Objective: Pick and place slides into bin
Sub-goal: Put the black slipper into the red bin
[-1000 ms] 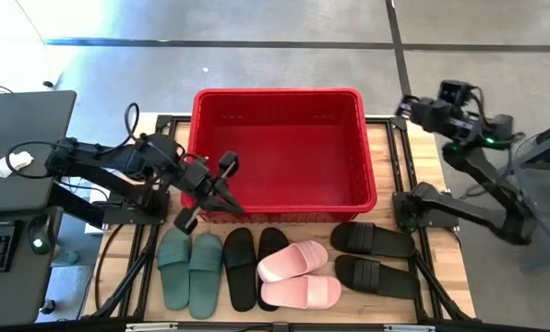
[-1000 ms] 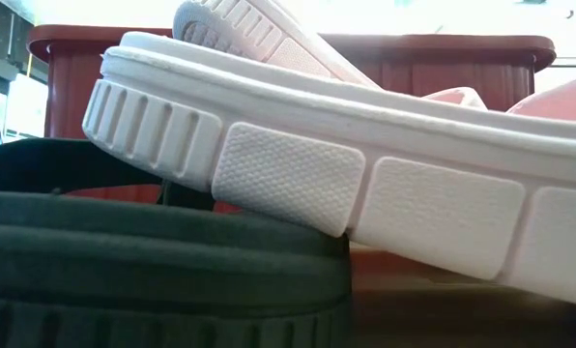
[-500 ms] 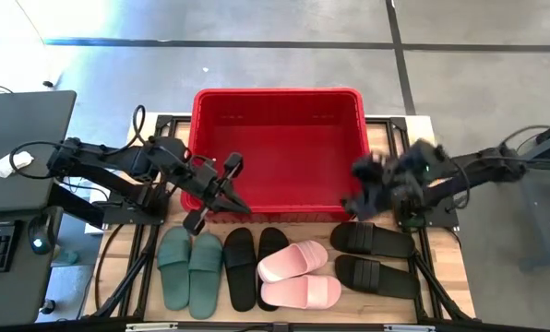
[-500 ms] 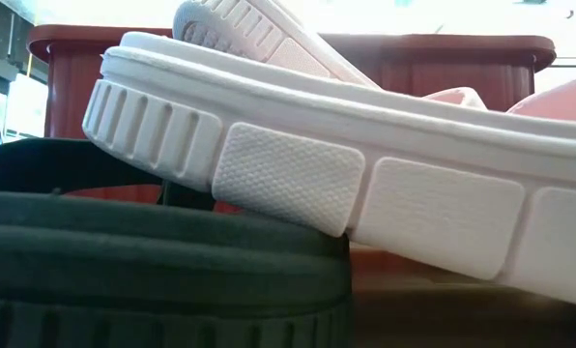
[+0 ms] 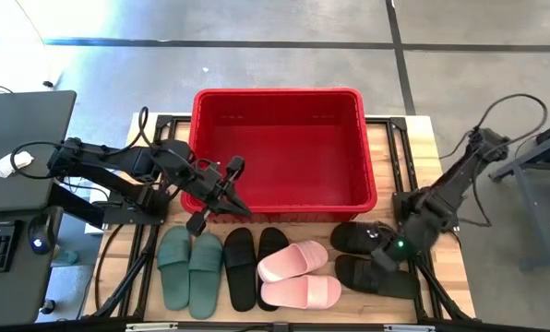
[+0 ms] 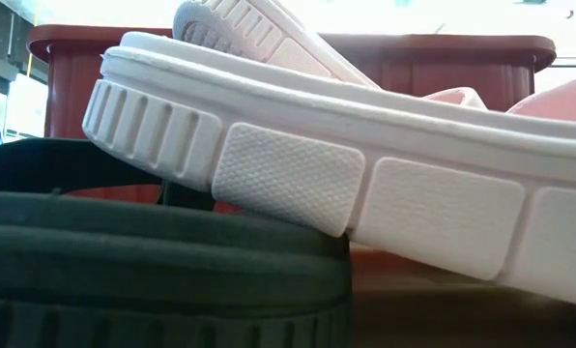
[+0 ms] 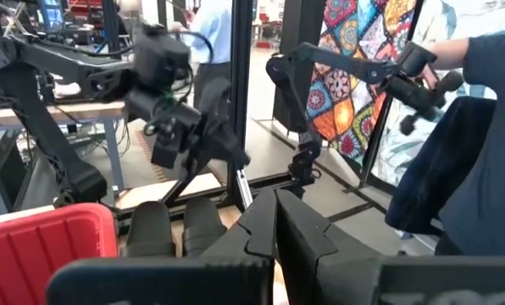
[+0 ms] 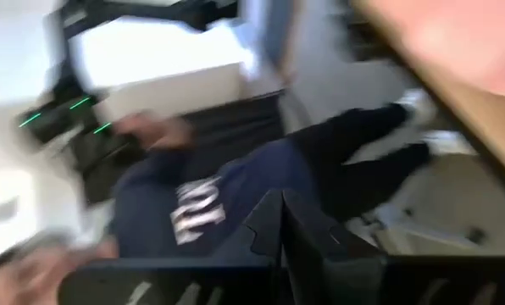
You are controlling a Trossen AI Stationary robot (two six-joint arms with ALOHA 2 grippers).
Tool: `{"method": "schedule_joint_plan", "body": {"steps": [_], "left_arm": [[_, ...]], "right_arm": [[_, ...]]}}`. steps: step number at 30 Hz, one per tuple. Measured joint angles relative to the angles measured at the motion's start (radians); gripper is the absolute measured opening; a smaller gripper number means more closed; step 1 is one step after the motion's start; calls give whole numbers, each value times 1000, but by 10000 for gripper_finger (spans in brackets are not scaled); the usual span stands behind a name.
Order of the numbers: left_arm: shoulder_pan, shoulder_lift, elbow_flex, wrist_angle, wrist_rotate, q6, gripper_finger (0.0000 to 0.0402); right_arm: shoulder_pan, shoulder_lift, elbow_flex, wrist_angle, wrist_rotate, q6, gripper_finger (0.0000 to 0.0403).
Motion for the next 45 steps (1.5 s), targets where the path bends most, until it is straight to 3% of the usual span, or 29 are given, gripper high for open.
{"method": "schedule_joint_plan", "body": {"steps": [4, 7, 11, 15, 21, 26, 30, 34, 39, 45], "left_arm": [[0, 7, 0, -56, 1, 0, 1], [0, 14, 1, -95, 1, 16, 1], [0, 24, -1, -170, 1, 24, 1], [0, 36, -1, -223, 1, 27, 1], [0, 52, -1, -225, 1, 54, 1], [0, 59, -1, -225, 1, 56, 1], [0, 57, -1, -223, 1, 56, 1], [0, 57, -1, -223, 1, 56, 1], [0, 57, -1, -223, 1, 56, 1], [0, 57, -1, -223, -6, 56, 1]], "right_arm": [[134, 8, 0, -200, 180, 198, 0], [211, 29, 0, -327, 241, 346, 0], [281, 74, 0, -399, 239, 486, 0], [318, 132, 0, -442, 224, 500, 0], [321, 230, 0, -470, 107, 512, 0], [340, 296, 0, -471, 165, 512, 7], [340, 326, 0, -465, 151, 510, 42], [341, 346, 0, -445, 152, 487, 105], [341, 365, 0, -429, 238, 460, 182], [329, 365, 0, -493, 272, 489, 215]]}}
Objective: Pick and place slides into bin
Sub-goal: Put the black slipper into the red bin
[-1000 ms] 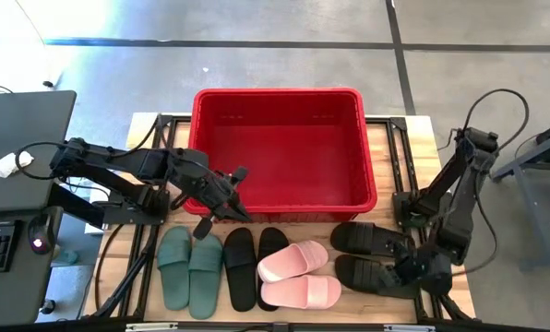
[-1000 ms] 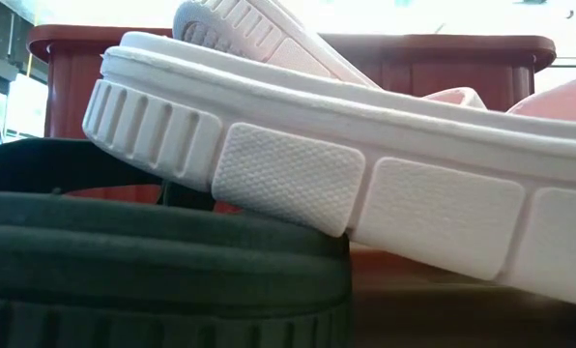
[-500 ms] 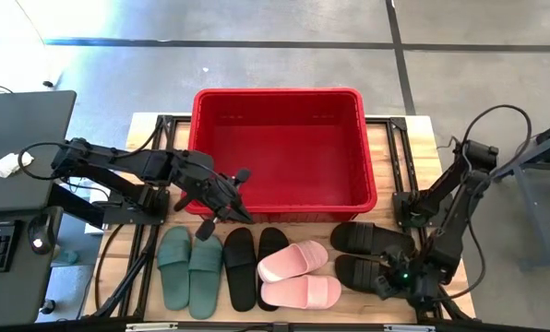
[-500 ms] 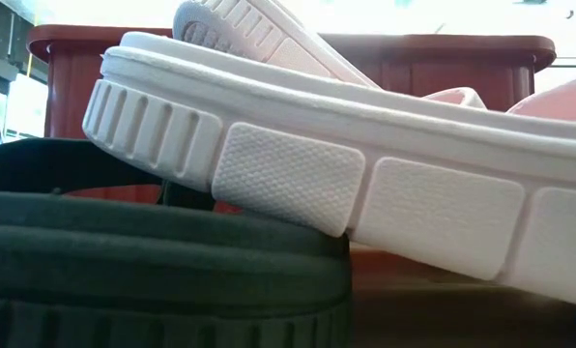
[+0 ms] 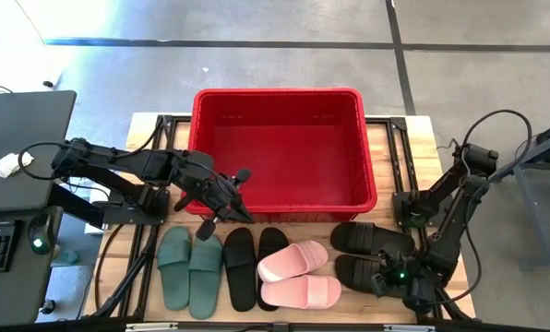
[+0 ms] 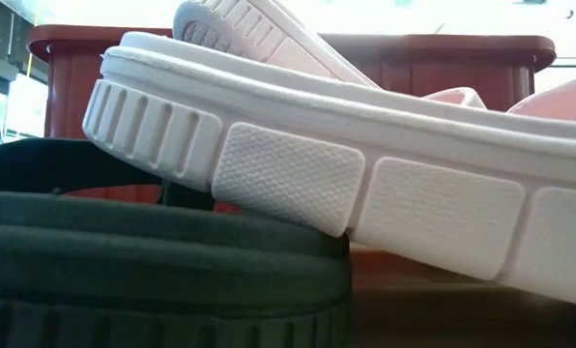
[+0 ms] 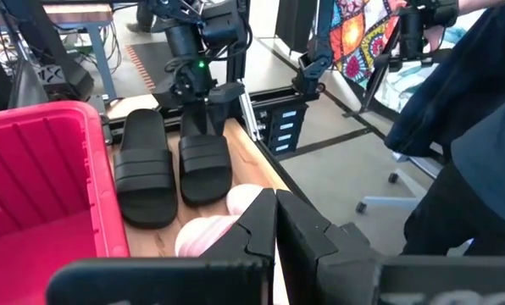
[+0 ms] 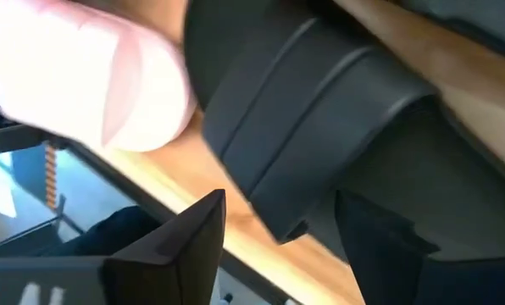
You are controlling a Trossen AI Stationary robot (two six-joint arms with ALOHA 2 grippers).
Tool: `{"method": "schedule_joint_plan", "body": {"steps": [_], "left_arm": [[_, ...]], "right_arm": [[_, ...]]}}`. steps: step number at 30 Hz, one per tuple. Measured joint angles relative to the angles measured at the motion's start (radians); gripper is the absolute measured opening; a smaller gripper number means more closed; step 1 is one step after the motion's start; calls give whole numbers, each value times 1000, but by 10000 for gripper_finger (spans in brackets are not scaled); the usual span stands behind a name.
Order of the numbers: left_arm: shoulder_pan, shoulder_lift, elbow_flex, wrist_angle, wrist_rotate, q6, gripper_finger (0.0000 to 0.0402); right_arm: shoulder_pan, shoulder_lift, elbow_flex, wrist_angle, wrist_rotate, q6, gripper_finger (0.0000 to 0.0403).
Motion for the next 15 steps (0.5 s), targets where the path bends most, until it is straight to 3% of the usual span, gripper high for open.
{"method": "schedule_joint_plan", "body": {"steps": [7, 15], "left_arm": [[0, 0, 0, 0, -4, 0, 1], [0, 8, 0, -1, -23, 0, 1]], "right_arm": [[-22, 0, 0, -20, -79, 2, 216], [-24, 20, -2, -17, -29, 1, 216]]}}
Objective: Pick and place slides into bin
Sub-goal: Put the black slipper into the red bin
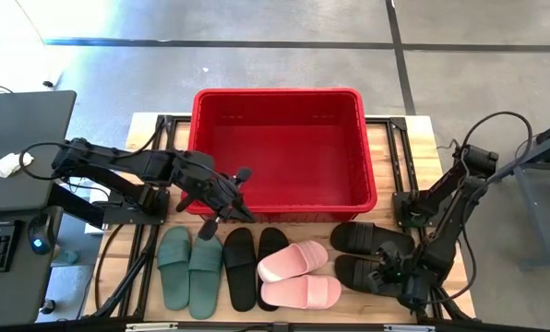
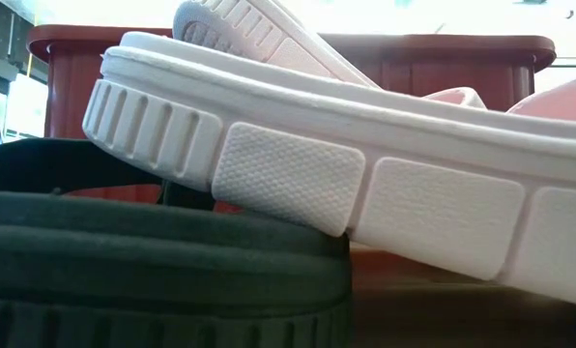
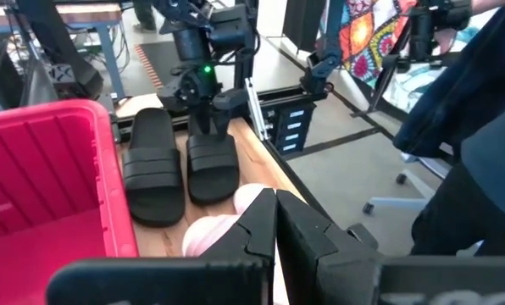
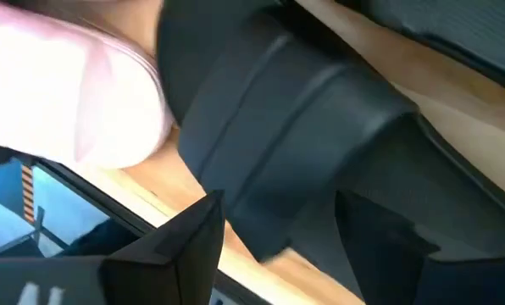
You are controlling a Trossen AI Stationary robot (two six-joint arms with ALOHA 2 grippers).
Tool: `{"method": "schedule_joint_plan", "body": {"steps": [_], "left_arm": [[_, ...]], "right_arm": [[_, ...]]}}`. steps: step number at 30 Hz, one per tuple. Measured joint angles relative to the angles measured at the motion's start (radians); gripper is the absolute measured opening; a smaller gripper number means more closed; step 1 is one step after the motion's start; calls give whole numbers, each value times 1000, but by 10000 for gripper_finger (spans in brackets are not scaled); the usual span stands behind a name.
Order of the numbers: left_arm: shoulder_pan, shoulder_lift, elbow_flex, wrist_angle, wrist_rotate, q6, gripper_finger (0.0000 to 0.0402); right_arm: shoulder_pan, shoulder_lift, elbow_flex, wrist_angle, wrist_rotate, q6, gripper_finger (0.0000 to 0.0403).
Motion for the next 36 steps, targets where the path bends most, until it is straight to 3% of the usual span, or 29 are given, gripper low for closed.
{"method": "schedule_joint_plan", "body": {"steps": [6, 11, 22, 29, 36], "left_arm": [[0, 22, -1, -5, -2, 0, 1], [0, 38, -1, -2, -1, 0, 1], [0, 45, 0, 4, 2, -3, 1], [0, 45, 0, 15, 20, -4, 1], [0, 45, 0, 28, 37, -3, 1]], "right_arm": [[-31, 60, 0, 64, 16, -8, 208], [-45, 84, 0, 101, 34, -8, 175], [-45, 84, 0, 129, 67, -57, 11], [-46, 66, 53, 78, 86, -130, 4], [-45, 51, 295, -193, 156, -267, 2]]}}
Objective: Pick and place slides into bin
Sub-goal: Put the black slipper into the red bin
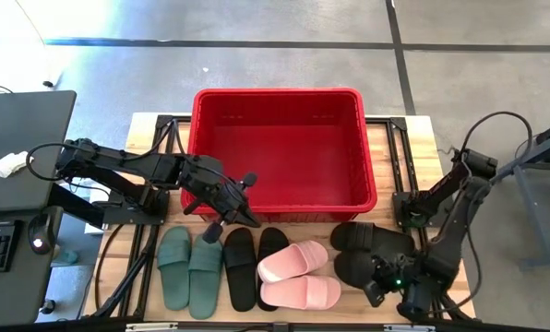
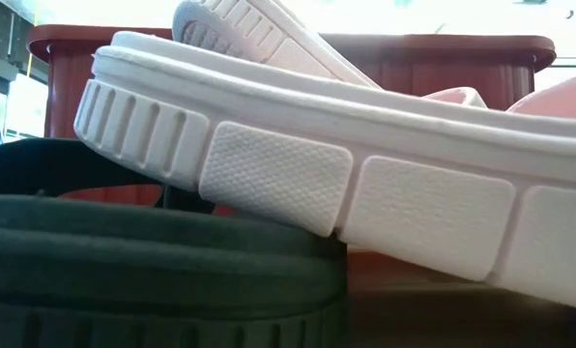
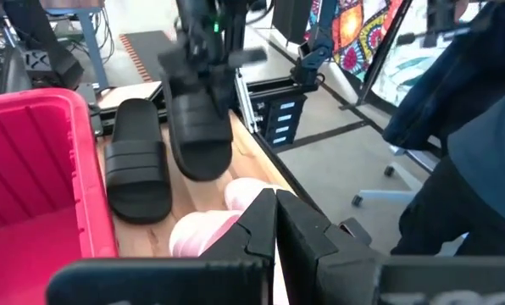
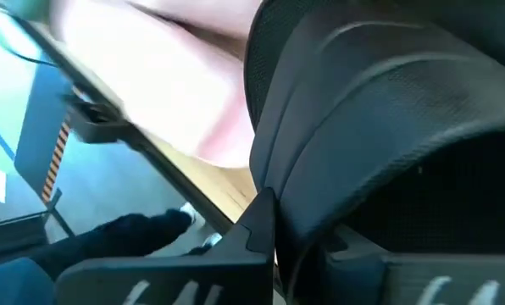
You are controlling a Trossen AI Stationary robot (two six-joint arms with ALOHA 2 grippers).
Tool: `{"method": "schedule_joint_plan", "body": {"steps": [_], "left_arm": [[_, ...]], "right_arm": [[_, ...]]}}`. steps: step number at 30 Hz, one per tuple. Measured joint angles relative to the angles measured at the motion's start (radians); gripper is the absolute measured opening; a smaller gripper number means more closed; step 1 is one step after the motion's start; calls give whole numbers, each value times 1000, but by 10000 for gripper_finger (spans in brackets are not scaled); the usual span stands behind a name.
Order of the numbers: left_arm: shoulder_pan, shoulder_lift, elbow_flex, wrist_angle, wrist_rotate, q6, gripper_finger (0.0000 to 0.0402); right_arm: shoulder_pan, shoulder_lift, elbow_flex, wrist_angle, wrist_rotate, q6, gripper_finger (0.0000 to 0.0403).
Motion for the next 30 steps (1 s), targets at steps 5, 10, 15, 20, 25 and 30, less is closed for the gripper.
{"method": "schedule_joint_plan", "body": {"steps": [5, 10, 15, 20, 25, 30], "left_arm": [[0, 0, 0, 6, -91, 60, 2], [1, 0, 0, 30, -250, 77, 31], [45, 0, 0, 54, -350, 66, 93], [219, 0, 0, 53, -200, -135, 158], [401, 9, 0, 71, 22, -213, 202], [482, 17, 0, 203, 164, -274, 221]], "right_arm": [[-3, 0, 223, -205, 209, -167, 1], [-52, -1, 411, -444, 408, -313, 1], [-139, 0, 525, -656, 501, -466, 0], [-250, -12, 545, -645, 633, -761, 0], [-367, -13, 541, -636, 649, -936, 0], [-456, -13, 541, -524, 678, -1071, 0]]}}
